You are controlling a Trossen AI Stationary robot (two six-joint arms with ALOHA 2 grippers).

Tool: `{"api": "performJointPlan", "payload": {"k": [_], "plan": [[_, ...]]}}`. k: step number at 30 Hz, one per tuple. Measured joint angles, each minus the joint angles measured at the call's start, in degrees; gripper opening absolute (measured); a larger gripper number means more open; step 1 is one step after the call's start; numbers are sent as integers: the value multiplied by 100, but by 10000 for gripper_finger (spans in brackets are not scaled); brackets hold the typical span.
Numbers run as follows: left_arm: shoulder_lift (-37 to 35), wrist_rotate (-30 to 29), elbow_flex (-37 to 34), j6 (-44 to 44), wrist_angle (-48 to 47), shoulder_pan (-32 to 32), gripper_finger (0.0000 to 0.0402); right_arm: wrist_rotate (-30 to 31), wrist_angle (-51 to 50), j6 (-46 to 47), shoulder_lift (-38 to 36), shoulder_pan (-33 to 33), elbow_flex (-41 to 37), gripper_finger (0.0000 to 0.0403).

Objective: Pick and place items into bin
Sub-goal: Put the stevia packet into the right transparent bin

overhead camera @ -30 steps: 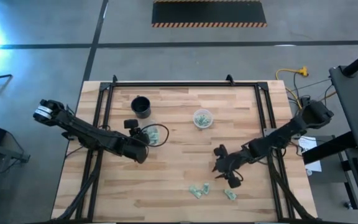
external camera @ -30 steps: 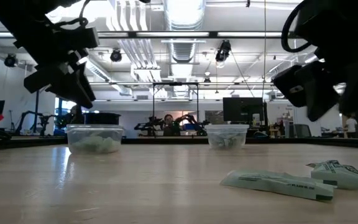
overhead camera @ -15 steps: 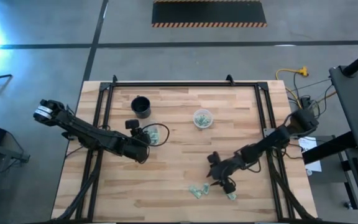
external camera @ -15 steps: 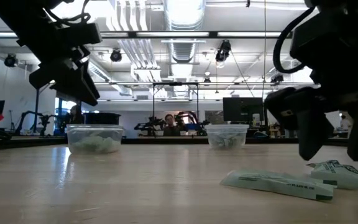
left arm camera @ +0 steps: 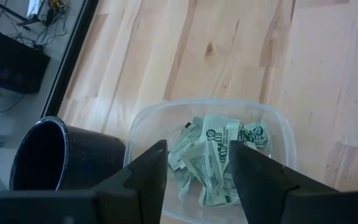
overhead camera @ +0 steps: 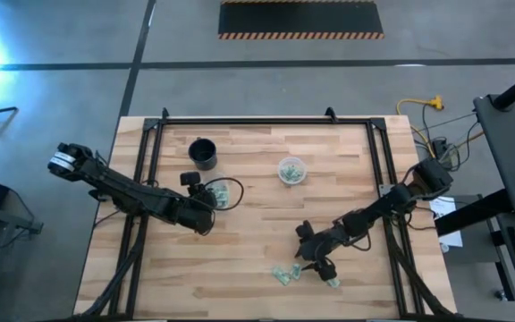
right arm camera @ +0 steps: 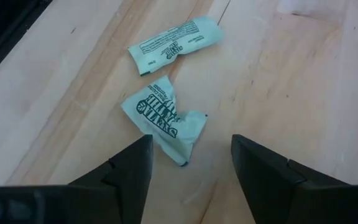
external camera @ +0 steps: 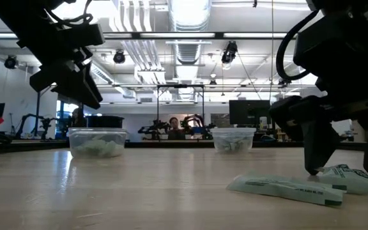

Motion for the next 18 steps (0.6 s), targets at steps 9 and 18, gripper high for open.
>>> {"api": "performJointPlan", "payload": {"k": [9, 18], "plan": [[1, 0, -4, -2, 26, 0, 156, 104, 94, 149, 23, 127, -3, 203], [1, 0, -10, 7, 48, 0, 156, 377, 167, 103, 25, 192, 35, 201]]}}
